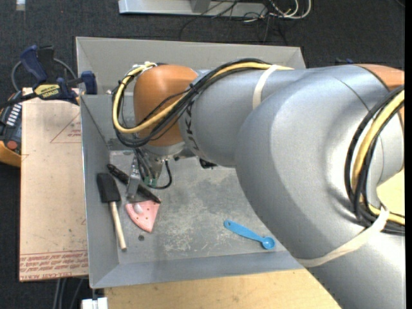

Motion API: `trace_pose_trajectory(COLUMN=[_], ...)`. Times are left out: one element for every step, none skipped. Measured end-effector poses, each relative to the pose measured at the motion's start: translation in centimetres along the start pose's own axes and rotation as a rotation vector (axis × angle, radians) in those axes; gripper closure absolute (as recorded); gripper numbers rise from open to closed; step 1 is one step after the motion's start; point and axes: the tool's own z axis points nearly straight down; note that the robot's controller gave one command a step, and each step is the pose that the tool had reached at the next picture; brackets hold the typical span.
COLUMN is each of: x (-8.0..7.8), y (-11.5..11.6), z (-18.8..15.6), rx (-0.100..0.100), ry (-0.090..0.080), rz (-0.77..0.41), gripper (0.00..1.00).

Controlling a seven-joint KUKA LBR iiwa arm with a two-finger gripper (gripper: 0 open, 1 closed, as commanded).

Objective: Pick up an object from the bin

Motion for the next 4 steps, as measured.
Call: trace_pose_trajectory(x=[0.0, -2.2, -0.9, -0.9], y=[0.0, -0.9, -1.5, -1.5], z=[-7.5, -2.0, 0.2, 0.2], rx=[0.001, -0.004, 0.0, 0.0], ry=[0.004, -0.005, 0.003, 0.003], rz=[0.009, 0.007, 0.153, 0.154], gripper=[1.0, 1.0, 1.0, 1.0])
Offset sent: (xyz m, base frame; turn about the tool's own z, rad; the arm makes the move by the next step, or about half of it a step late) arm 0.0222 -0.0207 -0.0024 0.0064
